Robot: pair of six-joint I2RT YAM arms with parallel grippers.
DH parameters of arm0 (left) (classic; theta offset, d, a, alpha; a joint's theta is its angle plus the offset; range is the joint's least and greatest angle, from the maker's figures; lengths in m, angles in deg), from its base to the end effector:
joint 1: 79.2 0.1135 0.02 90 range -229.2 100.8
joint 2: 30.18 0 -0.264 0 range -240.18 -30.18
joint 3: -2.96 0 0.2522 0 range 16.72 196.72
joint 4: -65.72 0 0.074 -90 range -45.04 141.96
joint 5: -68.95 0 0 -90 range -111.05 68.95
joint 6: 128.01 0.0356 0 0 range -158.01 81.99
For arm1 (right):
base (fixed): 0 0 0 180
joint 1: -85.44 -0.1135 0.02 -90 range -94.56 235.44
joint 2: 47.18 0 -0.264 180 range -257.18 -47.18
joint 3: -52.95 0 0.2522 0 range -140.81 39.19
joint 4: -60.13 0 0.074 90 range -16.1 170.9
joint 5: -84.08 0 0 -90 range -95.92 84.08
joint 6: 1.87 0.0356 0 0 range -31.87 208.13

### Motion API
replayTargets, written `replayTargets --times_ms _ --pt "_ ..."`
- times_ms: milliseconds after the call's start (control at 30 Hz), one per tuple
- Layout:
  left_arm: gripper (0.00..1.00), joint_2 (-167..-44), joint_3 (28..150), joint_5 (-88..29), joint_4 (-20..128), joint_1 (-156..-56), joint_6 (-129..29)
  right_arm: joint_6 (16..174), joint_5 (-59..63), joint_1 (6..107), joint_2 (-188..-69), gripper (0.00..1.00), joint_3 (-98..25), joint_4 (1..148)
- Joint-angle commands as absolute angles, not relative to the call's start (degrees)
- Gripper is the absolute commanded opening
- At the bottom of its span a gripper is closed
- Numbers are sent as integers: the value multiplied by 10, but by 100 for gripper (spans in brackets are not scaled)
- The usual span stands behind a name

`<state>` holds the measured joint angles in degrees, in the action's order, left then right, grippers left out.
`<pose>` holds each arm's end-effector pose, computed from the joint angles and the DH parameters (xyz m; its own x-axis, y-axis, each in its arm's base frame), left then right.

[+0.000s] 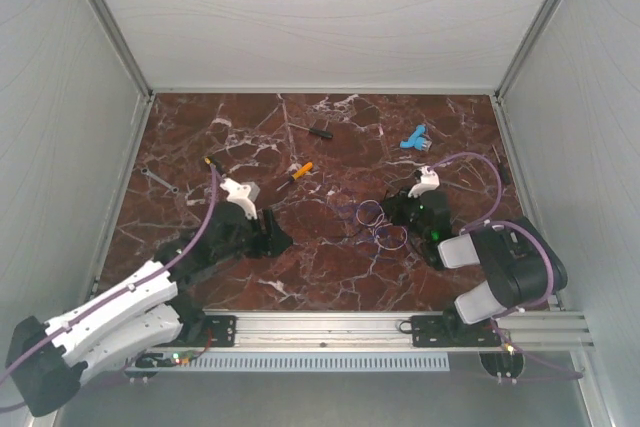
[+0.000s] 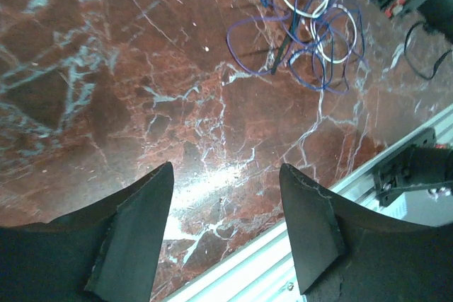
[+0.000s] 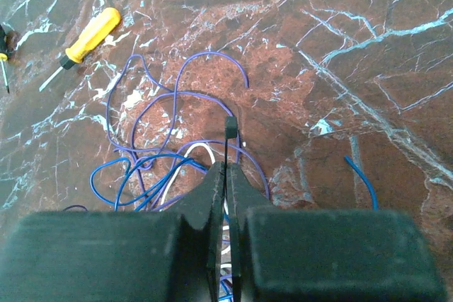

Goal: Zip-tie the wires
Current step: Tie the cable at the center of the board.

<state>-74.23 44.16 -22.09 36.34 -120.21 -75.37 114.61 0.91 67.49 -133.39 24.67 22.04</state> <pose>0.1315 -0.1152 0.2261 -0.7250 -0.1736 -0.6665 0.2865 0.8040 -0.5210 0.2264 0.0778 0.1261 -0.4729 0.3122 -0.8240 -0.2252 0.8613 0.4555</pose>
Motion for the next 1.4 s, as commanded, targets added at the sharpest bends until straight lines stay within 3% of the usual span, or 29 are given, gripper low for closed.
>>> replayTargets --times_ms 0,267,700,900,1367 --pt "62 -753 382 -208 573 -1237 -742 1144 8 672 -1344 0 250 164" --pt "65 -830 200 -280 1018 -1273 -506 1135 60 672 -1377 0 227 183" --pt "63 -1133 172 -426 1380 -1268 -303 1161 144 671 -1453 0 205 119" --pt "64 -1236 187 -457 1436 -1261 -280 1162 183 671 -1474 0 190 104" --pt "43 -1325 201 -464 1473 -1260 -239 1174 255 654 -1529 0 156 69"
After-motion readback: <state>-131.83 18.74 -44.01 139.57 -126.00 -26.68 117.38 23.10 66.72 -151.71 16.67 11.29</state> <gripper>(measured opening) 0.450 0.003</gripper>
